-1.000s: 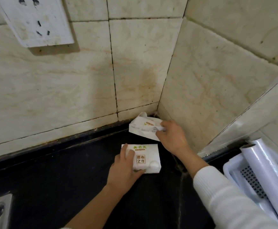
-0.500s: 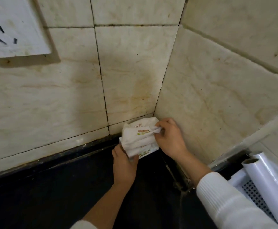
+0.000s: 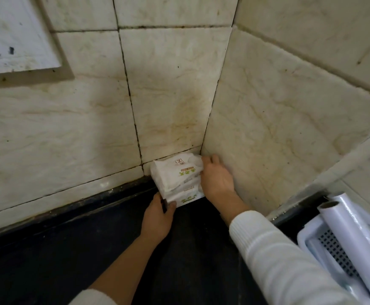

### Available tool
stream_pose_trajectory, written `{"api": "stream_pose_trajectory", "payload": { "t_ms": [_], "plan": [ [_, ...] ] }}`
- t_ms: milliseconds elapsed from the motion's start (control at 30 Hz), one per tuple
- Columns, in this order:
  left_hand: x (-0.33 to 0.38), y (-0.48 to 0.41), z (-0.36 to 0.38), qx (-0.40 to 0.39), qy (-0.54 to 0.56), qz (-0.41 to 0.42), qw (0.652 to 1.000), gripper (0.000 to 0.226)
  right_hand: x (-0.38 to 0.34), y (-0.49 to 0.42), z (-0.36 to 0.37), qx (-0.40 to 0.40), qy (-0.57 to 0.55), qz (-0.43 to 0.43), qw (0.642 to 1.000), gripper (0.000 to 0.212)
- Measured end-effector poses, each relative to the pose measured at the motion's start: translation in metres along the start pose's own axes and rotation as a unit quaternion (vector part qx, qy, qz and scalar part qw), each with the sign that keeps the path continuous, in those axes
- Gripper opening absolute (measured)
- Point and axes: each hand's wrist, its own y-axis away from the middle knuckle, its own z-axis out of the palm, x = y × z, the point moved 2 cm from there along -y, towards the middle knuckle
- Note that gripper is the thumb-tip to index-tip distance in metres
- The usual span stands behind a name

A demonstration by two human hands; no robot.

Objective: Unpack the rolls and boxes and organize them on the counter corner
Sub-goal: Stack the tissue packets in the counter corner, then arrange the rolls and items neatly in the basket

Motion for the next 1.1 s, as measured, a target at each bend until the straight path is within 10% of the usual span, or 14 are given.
{"api": "stream_pose_trajectory", "payload": {
  "t_ms": [500, 767, 1100],
  "plan": [
    [0.05, 0.01, -0.015, -0.09, -0.058, 0.017, 0.994, 0.064, 0.013, 0.022, -0.009, -0.135, -0.084, -0.005, 0.987, 0.068],
    [0.054, 0.074, -0.015, 0.066, -0.088, 0.082, 0.991, 0.047, 0.042, 0.109, -0.036, 0.028, -0.224, -0.001, 0.974, 0.039],
    [0.076, 0.207, 0.128, -0.149, -0.135, 0.205, 0.958, 0.035, 0.167, 0.278, -0.063, 0.122, -0.215, 0.153, 0.957, 0.029]
  ]
}}
